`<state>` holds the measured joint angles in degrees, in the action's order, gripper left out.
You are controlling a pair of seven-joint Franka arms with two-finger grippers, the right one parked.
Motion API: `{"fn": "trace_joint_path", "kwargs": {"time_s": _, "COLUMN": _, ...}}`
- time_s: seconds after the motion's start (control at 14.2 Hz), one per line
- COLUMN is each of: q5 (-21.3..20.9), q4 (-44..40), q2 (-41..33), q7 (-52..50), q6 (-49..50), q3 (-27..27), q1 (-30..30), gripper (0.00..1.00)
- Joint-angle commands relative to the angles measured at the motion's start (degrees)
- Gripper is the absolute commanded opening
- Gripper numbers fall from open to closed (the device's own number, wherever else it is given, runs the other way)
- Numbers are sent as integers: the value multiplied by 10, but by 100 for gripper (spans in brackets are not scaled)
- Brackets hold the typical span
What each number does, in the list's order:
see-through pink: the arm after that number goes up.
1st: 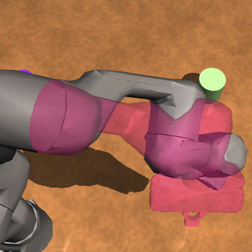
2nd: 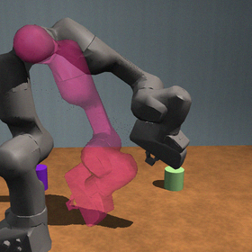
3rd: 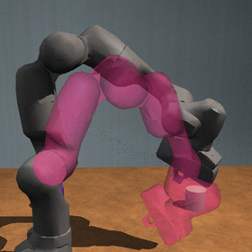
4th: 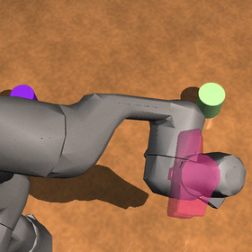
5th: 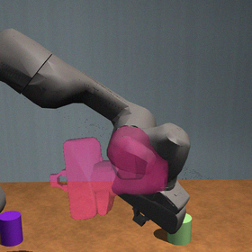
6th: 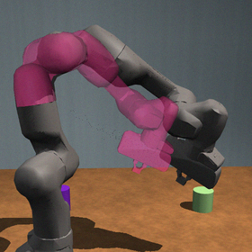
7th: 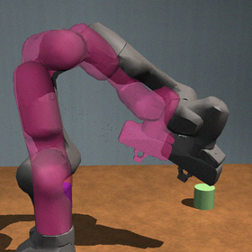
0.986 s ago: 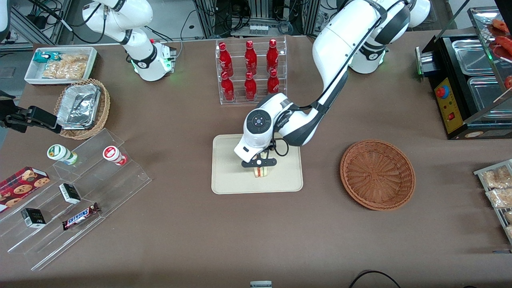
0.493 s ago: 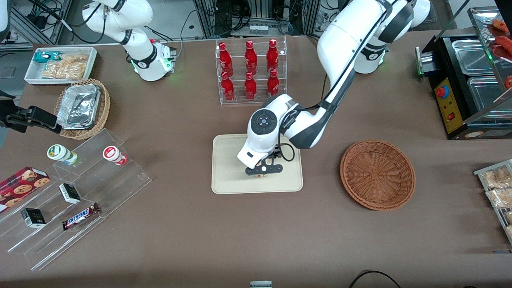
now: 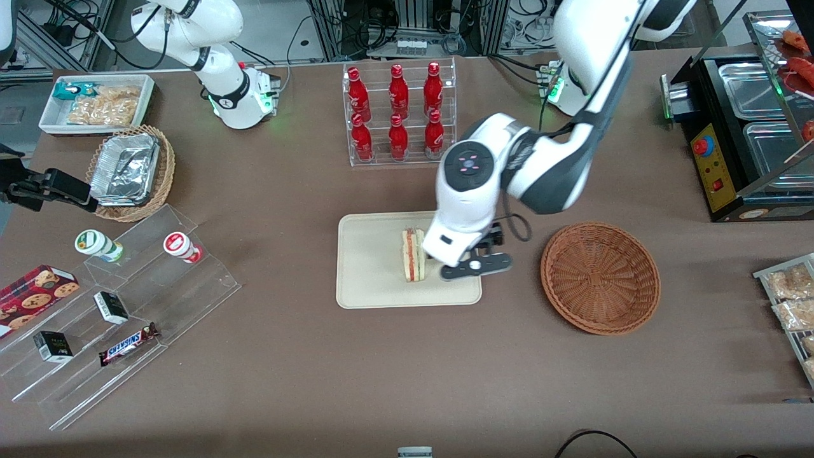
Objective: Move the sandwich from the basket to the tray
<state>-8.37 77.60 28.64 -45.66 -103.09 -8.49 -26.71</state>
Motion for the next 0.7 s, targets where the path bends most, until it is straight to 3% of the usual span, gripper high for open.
{"fn": "trace_joint_path", "kwargs": {"time_s": 0.0, "q5": 23, "q4": 50, "q2": -85, "q7": 96, "q6": 65, "q3": -4, "q1": 73, "gripper": 100}}
{"fn": "trace_joint_path", "kwargs": {"time_s": 0.35, "q5": 32, "q4": 50, "q2": -161, "q7": 277, "q6": 177, "q3": -4, "q1": 209, "gripper": 100}}
{"fn": "trace_joint_path", "kwargs": {"time_s": 0.63, "q5": 34, "q4": 51, "q2": -214, "q7": 363, "q6": 243, "q3": -4, "q1": 278, "gripper": 100}}
